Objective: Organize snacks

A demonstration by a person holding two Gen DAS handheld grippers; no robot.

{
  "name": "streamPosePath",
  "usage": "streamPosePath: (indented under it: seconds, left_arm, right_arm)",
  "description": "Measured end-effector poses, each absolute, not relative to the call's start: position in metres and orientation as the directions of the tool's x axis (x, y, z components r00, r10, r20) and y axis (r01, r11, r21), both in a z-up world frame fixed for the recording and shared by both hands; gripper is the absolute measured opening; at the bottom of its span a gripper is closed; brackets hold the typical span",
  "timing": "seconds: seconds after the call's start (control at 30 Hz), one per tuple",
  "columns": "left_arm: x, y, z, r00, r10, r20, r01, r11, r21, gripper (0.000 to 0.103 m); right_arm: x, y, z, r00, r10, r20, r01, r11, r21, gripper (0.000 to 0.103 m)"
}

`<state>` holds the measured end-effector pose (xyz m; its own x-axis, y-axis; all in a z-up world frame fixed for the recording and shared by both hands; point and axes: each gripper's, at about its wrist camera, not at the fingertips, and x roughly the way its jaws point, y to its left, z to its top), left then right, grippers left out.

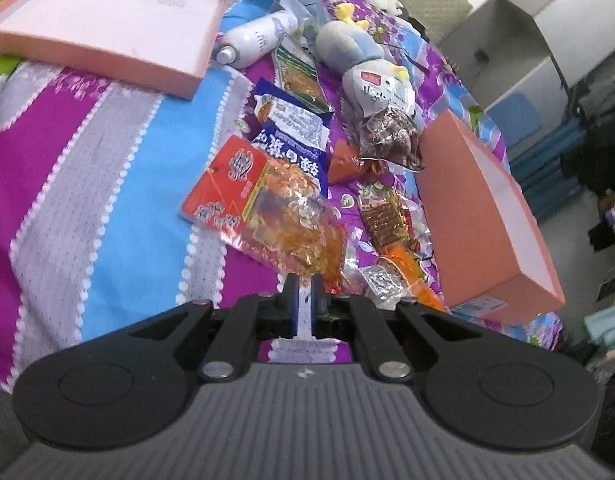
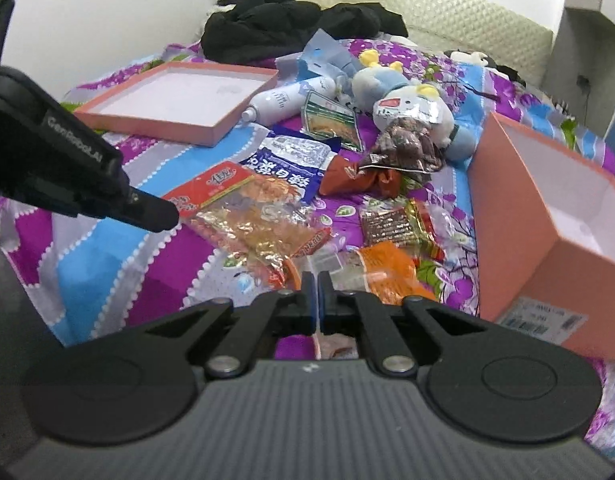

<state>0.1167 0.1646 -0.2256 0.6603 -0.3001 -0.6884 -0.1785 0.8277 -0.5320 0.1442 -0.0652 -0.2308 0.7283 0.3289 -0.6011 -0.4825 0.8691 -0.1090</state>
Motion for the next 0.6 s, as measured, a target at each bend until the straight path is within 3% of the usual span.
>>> streamPosePath:
  seconds: [0.13,0.23,0.3,0.33,0.4,0.43,0.47,0.6]
  left_arm:
    - [0.135,0.156,-0.222,0.644,-0.295,-0.706,-0.126,0.869,-0.479,0.005]
    - [0.153,0.147,-0.222,0.626,-0.296,-0.721,-0.077,0.897,-0.435,0.013]
    - [0.166,0.140,-0.224,0.613,-0.293,-0.733,-0.040,0.916,-0.400,0.032]
    - [0.173,0.137,-0.225,0.606,-0.290,-0.741,-0.028,0.923,-0.384,0.038]
    - [0.186,0.131,-0.227,0.589,-0.293,-0.753,0.007,0.934,-0.357,0.056]
    - [0.194,0.128,-0.229,0.570,-0.315,-0.759,0.045,0.934,-0.354,0.060]
    - [0.202,0.125,-0.232,0.547,-0.334,-0.768,0.075,0.933,-0.353,0.070]
    - [0.230,0.112,-0.242,0.491,-0.297,-0.819,0.137,0.955,-0.264,0.090]
  right_arm:
    - [0.150,-0.076,-0.234,0.728,0.318,-0.607,-0.449,0.890,-0.073,0.007]
    - [0.155,-0.083,-0.237,0.730,0.315,-0.607,-0.435,0.899,-0.056,0.007]
    - [0.159,-0.086,-0.239,0.728,0.311,-0.611,-0.426,0.903,-0.048,0.009]
    - [0.161,-0.088,-0.239,0.730,0.306,-0.612,-0.420,0.906,-0.048,0.018]
    - [0.163,-0.091,-0.240,0.740,0.310,-0.597,-0.415,0.909,-0.043,0.070]
    - [0.163,-0.093,-0.241,0.752,0.312,-0.581,-0.416,0.908,-0.049,0.078]
    - [0.163,-0.094,-0.242,0.762,0.306,-0.571,-0.416,0.907,-0.069,0.082]
    - [0.175,-0.099,-0.249,0.747,0.304,-0.591,-0.437,0.895,-0.091,0.082]
